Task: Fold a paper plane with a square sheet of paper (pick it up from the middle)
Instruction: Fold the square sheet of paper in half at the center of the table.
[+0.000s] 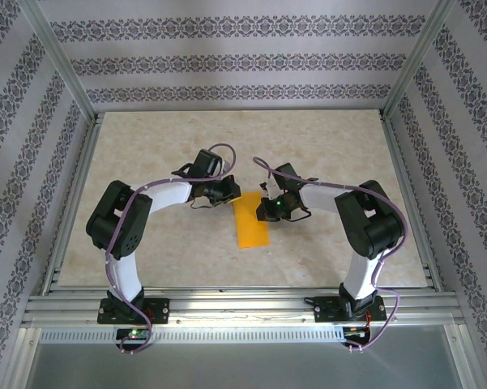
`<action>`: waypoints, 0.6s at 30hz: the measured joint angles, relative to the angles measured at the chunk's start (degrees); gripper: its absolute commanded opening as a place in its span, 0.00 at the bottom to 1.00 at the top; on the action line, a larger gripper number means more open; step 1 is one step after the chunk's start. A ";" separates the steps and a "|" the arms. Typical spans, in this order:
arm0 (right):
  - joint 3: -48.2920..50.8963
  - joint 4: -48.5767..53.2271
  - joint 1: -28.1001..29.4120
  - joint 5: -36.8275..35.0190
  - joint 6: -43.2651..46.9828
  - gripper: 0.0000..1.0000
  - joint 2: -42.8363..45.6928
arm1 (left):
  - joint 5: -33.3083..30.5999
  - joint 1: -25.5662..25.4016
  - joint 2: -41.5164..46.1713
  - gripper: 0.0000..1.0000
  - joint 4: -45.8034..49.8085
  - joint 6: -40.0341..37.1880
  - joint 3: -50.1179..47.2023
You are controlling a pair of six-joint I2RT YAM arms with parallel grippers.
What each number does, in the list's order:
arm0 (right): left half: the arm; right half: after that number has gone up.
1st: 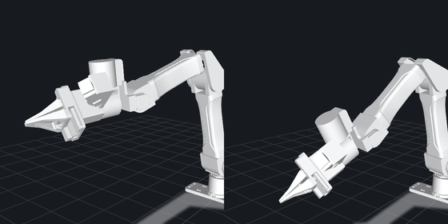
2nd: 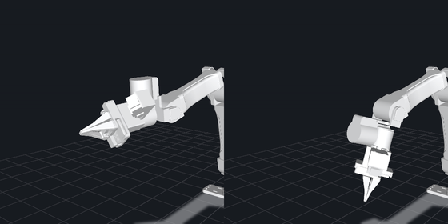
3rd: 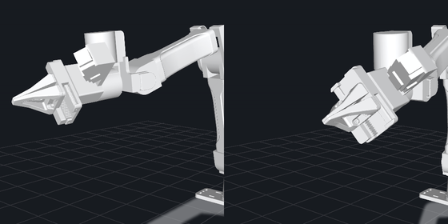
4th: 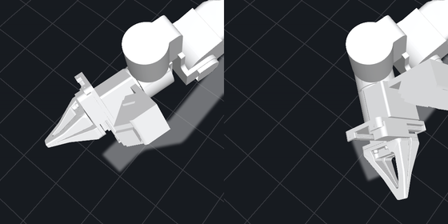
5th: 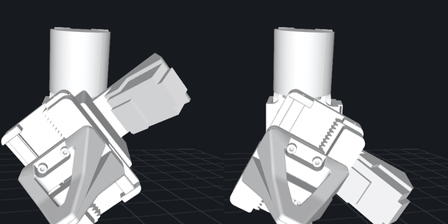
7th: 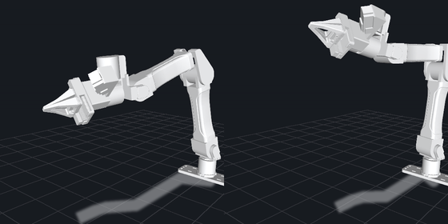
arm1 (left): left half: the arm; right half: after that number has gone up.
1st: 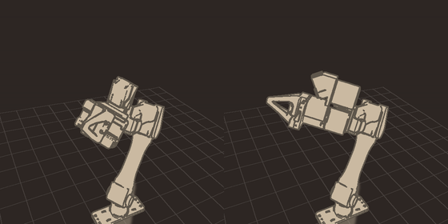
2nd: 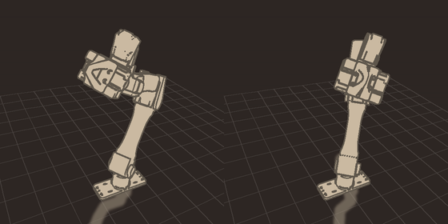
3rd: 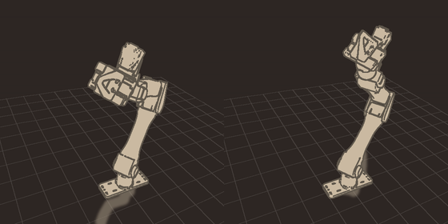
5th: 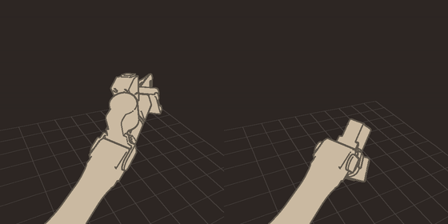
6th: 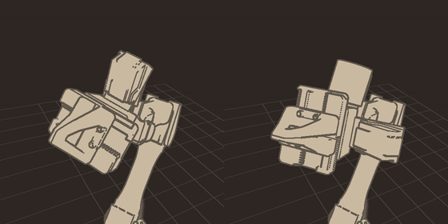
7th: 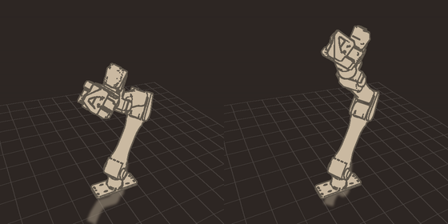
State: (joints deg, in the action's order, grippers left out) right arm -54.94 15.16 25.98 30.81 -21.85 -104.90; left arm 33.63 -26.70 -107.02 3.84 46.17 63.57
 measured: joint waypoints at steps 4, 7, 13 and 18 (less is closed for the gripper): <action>0.00 0.00 0.00 -0.02 0.00 0.00 0.00 | 0.50 -0.15 -1.03 0.03 -1.64 0.66 -1.99; 0.00 0.00 0.00 -0.02 0.00 0.00 0.00 | 0.59 -0.26 -2.99 0.03 -1.70 0.55 -2.12; 0.09 -0.04 0.00 -0.07 0.00 0.00 0.07 | 0.42 -0.24 -3.50 0.03 -2.01 -0.09 -4.00; 0.26 -0.22 0.00 -0.09 0.00 0.00 0.15 | 0.39 -0.24 -3.48 0.06 -2.19 -1.09 -4.13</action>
State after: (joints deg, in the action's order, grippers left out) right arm -54.68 14.94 25.98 30.72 -21.85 -104.75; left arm 34.02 -26.94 -110.50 1.65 45.08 59.44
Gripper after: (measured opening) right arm 0.044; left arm 0.049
